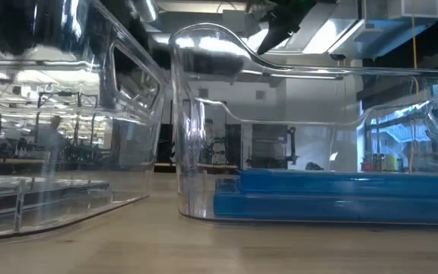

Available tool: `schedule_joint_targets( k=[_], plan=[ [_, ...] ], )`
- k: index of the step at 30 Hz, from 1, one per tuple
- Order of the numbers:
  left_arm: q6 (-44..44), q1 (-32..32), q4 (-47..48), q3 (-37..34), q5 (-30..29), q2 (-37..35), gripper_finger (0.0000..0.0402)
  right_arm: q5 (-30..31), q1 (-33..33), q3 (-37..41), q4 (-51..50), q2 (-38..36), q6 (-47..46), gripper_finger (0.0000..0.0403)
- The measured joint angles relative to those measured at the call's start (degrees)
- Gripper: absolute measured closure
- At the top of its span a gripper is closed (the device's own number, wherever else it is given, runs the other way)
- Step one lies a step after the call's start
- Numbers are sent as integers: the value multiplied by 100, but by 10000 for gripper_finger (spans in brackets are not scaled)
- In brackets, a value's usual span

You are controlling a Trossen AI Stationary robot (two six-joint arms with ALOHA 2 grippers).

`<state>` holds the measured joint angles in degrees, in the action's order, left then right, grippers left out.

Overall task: Pick & place jewel cases by type
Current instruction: Put the bottom black CD case into the left transparent bin

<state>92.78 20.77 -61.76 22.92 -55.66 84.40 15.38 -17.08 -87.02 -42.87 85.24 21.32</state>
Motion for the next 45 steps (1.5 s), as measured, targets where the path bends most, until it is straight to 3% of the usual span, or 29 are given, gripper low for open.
schedule_joint_targets(
  k=[6, 14, 19, 22, 27, 34, 38, 45],
  plan=[
    [-2, 808, 106, 214, -128, -966, 362, 0, -28, 2, 88, 53, 6, 152],
    [-909, 1784, 1800, 332, -582, -2323, 364, 3, -35, 2, 208, 52, -113, 152],
    [-2043, 2584, 2491, 332, -736, -2363, 357, 2, -41, 2, 318, 52, -181, 152],
    [-2599, 3101, 2462, 369, -717, -2341, 363, 4, -44, 2, 401, 52, -225, 152],
    [-3822, 3932, 2464, 707, -1226, -2345, 365, 4, -44, 2, 561, 52, -328, 152],
    [-6080, 4519, 3375, 732, -1453, -2342, 364, 2, -44, 2, 581, 52, -738, 152],
    [-7354, 4549, 4310, 732, -1193, -2341, 361, 2, -44, 2, 581, 52, -836, 152],
    [-9120, 4401, 5728, 732, -234, -2185, 360, -1, -44, 7, 634, 168, -906, 152]
  ],
)
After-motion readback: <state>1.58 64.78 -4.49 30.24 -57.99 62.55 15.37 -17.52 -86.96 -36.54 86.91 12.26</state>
